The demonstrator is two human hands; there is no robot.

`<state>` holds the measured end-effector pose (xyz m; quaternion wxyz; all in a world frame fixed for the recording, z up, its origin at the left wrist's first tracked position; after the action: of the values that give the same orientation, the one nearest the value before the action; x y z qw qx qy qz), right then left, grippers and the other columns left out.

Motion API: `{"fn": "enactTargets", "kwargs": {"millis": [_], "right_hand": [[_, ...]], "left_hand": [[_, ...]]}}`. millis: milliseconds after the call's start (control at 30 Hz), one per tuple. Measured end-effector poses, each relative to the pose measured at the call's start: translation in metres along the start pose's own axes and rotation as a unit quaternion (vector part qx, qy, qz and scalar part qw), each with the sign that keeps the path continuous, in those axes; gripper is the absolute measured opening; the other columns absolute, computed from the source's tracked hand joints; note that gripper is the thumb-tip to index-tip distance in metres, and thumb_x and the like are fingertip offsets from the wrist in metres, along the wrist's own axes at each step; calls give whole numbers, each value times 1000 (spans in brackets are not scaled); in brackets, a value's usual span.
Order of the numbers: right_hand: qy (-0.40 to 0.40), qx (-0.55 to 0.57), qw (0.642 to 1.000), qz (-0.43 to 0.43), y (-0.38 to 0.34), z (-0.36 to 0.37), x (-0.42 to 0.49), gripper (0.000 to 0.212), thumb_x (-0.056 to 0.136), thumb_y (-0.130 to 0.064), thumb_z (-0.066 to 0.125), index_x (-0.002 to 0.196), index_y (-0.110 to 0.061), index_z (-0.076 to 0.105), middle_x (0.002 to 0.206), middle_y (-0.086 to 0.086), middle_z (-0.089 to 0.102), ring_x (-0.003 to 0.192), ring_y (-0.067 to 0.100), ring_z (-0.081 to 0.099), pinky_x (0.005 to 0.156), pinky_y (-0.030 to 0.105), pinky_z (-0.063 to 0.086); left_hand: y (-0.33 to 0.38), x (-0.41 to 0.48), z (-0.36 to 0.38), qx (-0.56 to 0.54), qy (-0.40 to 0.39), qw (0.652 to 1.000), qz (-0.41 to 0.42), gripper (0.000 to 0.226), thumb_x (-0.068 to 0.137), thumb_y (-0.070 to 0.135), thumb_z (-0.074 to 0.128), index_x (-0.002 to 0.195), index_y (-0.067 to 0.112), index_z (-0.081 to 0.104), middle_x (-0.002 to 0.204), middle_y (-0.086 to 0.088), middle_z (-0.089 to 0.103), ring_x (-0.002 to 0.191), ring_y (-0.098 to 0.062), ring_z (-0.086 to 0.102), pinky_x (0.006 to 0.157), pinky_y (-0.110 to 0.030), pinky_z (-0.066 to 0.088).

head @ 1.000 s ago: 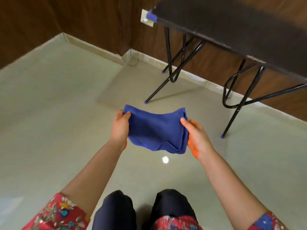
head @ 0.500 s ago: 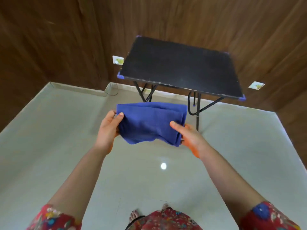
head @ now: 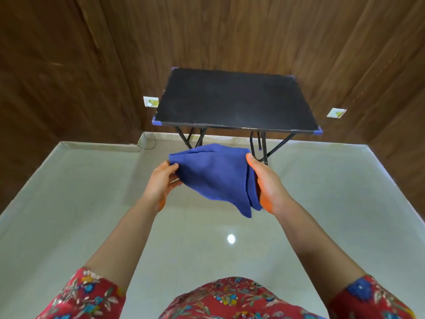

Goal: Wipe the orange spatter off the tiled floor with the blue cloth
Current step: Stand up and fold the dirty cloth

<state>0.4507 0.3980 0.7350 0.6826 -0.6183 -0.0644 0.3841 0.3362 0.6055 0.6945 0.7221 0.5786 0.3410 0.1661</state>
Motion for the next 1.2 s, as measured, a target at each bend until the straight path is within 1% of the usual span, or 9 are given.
{"fn": "enactTargets", "kwargs": {"millis": [133, 200, 300, 433, 567, 700, 833, 1000, 1200], "right_hand": [[-18, 36, 999, -21, -19, 5, 5, 23, 101, -28, 49, 97, -19, 69, 87, -5, 74, 88, 14, 68, 80, 27, 51], [14, 42, 999, -27, -26, 0, 11, 16, 97, -26, 57, 89, -18, 69, 75, -5, 72, 76, 14, 66, 71, 25, 52], [79, 79, 994, -8, -27, -6, 21, 12, 87, -24, 71, 86, -13, 67, 71, -1, 68, 65, 14, 63, 62, 22, 53], [130, 101, 986, 12, -21, -3, 27, 23, 79, -21, 79, 76, -11, 60, 60, 3, 58, 52, 16, 53, 59, 25, 50], [149, 114, 982, -6, -22, 3, 28, 24, 80, -19, 78, 70, -15, 56, 55, -1, 56, 43, 11, 53, 47, 20, 48], [148, 139, 979, -5, -21, 7, 26, 23, 81, -18, 78, 74, -14, 56, 56, 0, 52, 41, 11, 51, 49, 22, 48], [137, 160, 977, -27, -23, 10, 20, 23, 82, -14, 76, 74, -13, 55, 55, 1, 47, 42, 15, 47, 48, 22, 48], [120, 159, 979, -31, -28, -3, 11, 11, 88, -13, 69, 84, -13, 60, 65, 2, 59, 50, 12, 60, 50, 20, 51], [90, 136, 987, -13, -30, -20, 5, 7, 93, -17, 63, 97, -12, 61, 83, 6, 68, 65, 14, 70, 55, 22, 55]], "left_hand": [[8, 9, -17, 44, 103, 994, 6, 27, 98, 14, 43, 124, 19, 50, 120, -2, 57, 104, -16, 57, 93, -33, 43], [28, 1, -19, 70, 147, 984, 75, 25, 97, 19, 50, 122, 20, 50, 116, 0, 56, 108, -19, 55, 90, -31, 46], [58, -22, 29, 74, 33, 984, 157, 7, 97, 20, 52, 99, 17, 58, 95, -3, 65, 81, -16, 62, 67, -25, 50], [48, -43, 104, 161, -173, 967, 94, 19, 90, 29, 63, 96, 12, 65, 91, -4, 72, 76, -18, 69, 66, -27, 52], [48, -40, 110, 197, -162, 959, 124, 4, 88, 15, 67, 88, 13, 69, 87, -6, 73, 75, -20, 71, 64, -23, 53], [41, -40, 114, 171, -186, 965, 74, 21, 89, 31, 66, 96, 11, 68, 90, -4, 74, 82, -18, 72, 72, -32, 59], [51, -34, 104, 252, -113, 950, 148, 7, 87, 22, 63, 86, 15, 64, 79, 1, 69, 73, -19, 67, 73, -43, 56], [64, -34, 107, 257, -120, 943, 176, 15, 96, 19, 50, 88, 7, 53, 69, 5, 53, 59, -7, 46, 57, -26, 39], [74, -39, 115, 263, -106, 936, 211, 17, 101, 25, 42, 91, 14, 49, 72, 7, 49, 66, -10, 43, 69, -32, 40]]}}
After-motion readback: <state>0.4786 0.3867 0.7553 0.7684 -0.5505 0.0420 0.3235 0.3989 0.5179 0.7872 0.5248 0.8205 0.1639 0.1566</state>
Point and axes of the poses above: each hand's wrist, its own x-axis towards the middle knuckle, its own z-axis out of the palm, y = z × x, the point moved 10 cm from there along x, towards the middle knuckle
